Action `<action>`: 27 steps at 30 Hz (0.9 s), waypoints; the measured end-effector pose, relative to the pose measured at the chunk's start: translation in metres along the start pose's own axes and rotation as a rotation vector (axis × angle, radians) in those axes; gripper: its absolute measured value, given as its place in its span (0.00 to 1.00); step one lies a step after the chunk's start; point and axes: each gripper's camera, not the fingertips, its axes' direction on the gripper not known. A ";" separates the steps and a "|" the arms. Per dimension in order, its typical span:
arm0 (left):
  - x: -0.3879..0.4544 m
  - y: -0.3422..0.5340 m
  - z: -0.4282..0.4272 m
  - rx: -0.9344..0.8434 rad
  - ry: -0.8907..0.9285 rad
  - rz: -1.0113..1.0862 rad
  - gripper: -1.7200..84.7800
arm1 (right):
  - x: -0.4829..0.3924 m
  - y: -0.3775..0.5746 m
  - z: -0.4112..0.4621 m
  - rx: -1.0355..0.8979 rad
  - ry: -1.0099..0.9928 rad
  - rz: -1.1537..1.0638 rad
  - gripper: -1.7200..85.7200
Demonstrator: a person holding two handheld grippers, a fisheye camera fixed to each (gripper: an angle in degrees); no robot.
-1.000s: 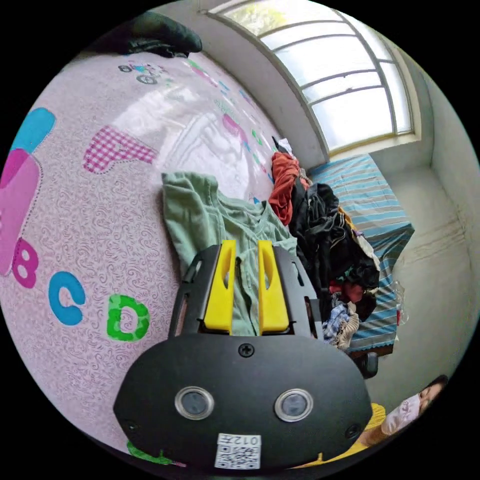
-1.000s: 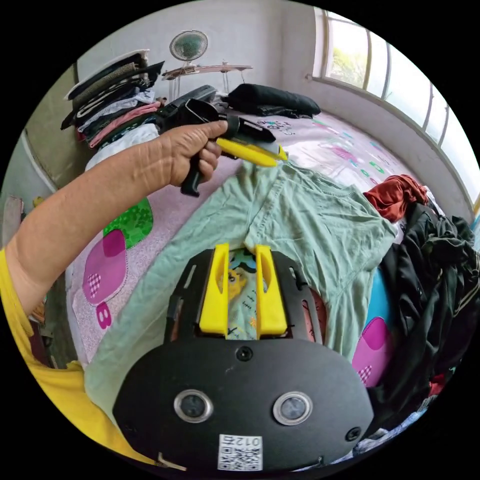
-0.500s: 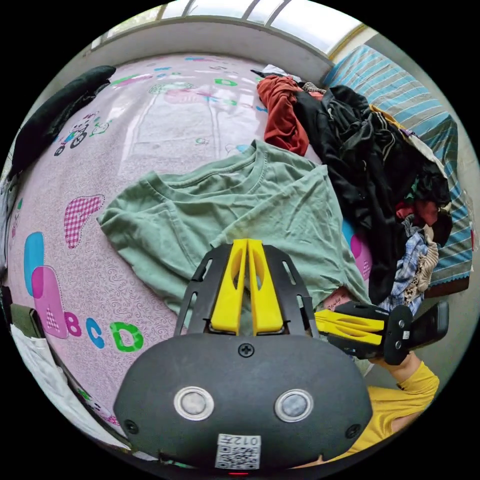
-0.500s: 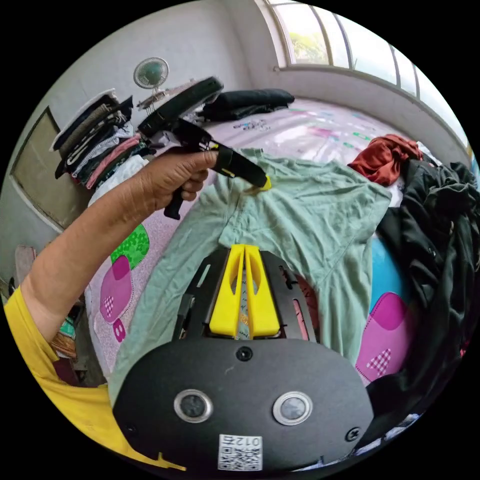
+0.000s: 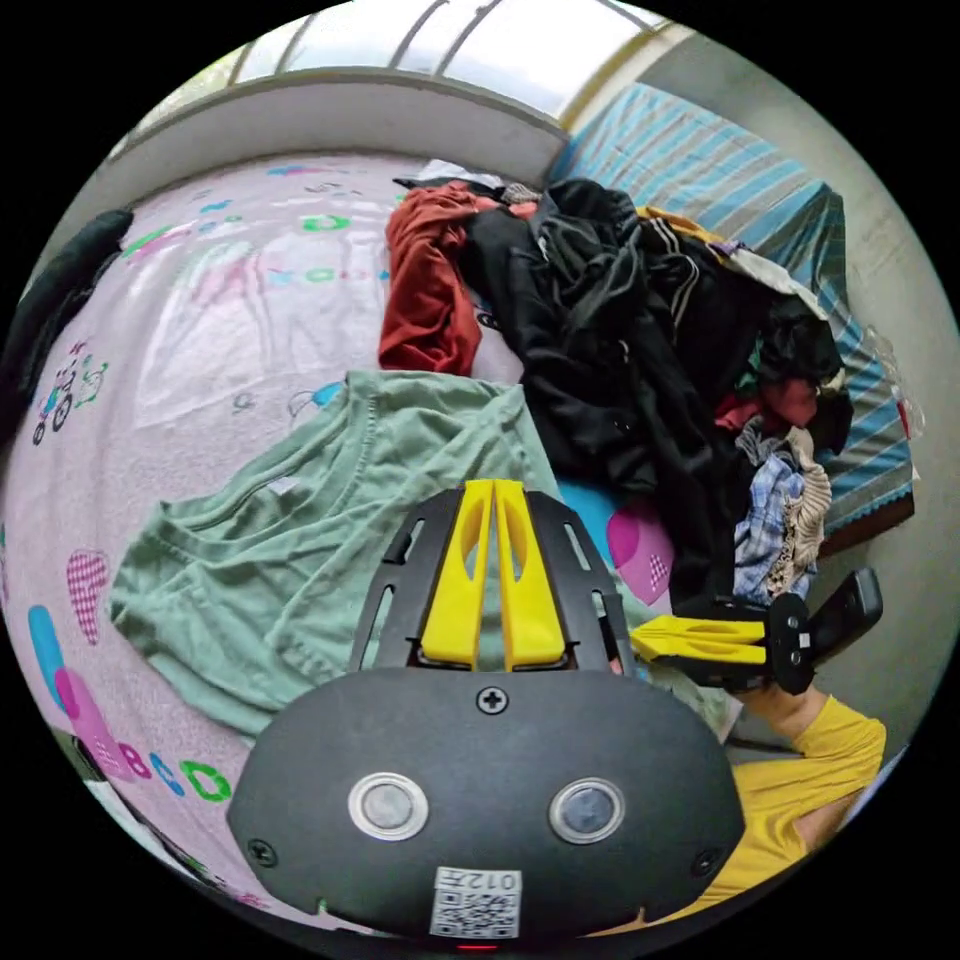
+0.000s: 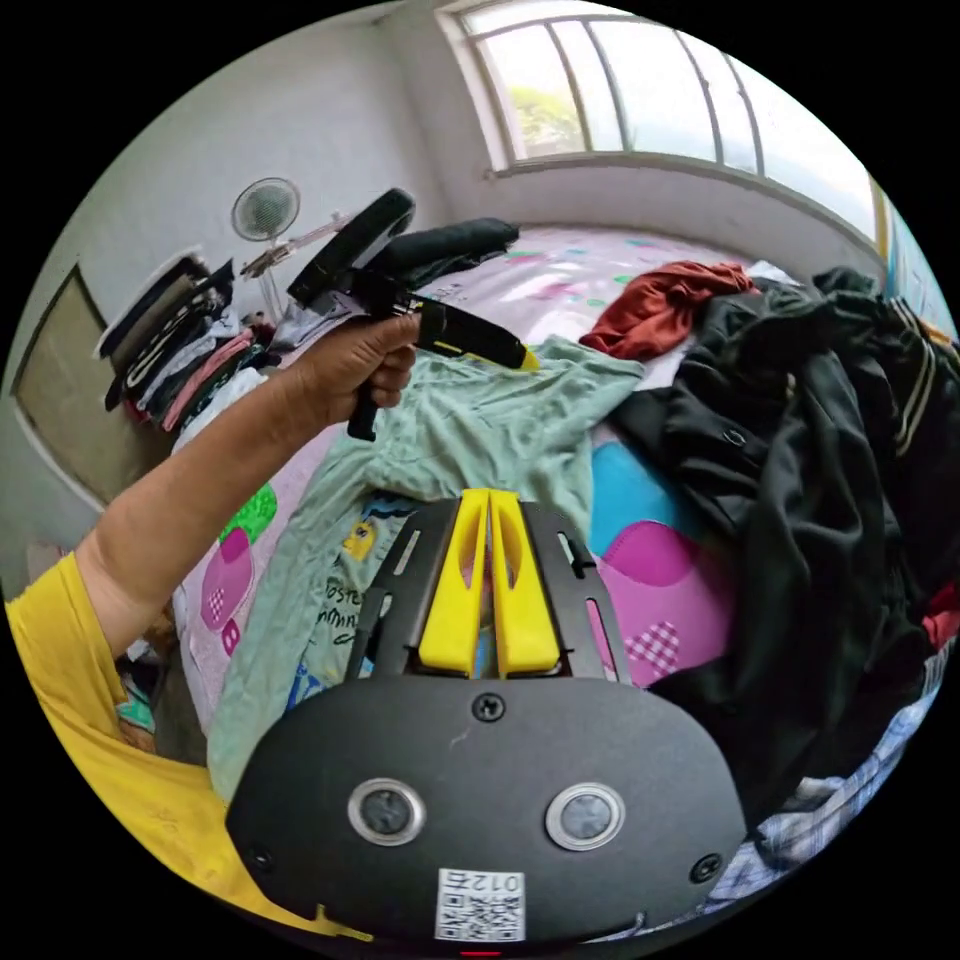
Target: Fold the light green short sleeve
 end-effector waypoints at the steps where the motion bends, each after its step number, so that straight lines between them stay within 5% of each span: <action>1: 0.006 -0.012 0.016 -0.039 -0.014 -0.007 0.02 | 0.015 -0.006 0.001 -0.054 -0.007 0.027 0.03; 6: 0.000 -0.028 0.037 -0.001 -0.067 -0.178 0.02 | 0.030 -0.016 0.020 -0.257 0.042 0.004 0.03; 10: -0.020 -0.009 0.034 0.141 -0.071 -0.410 0.02 | 0.024 -0.021 -0.001 -0.200 0.068 -0.004 0.03; 14: -0.022 0.010 0.014 0.220 0.062 -0.448 0.02 | 0.022 -0.028 -0.043 -0.168 0.099 -0.017 0.03; 16: 0.006 0.026 -0.022 0.317 0.127 -0.293 0.03 | 0.026 -0.023 -0.086 -0.115 0.073 -0.007 0.03; 22: 0.096 0.063 0.005 -0.090 0.011 0.004 0.02 | 0.032 0.035 -0.177 -0.226 0.058 0.035 0.03; 27: 0.100 0.078 0.020 -0.069 -0.070 -0.096 0.02 | 0.033 0.083 -0.232 -0.220 0.129 0.135 0.03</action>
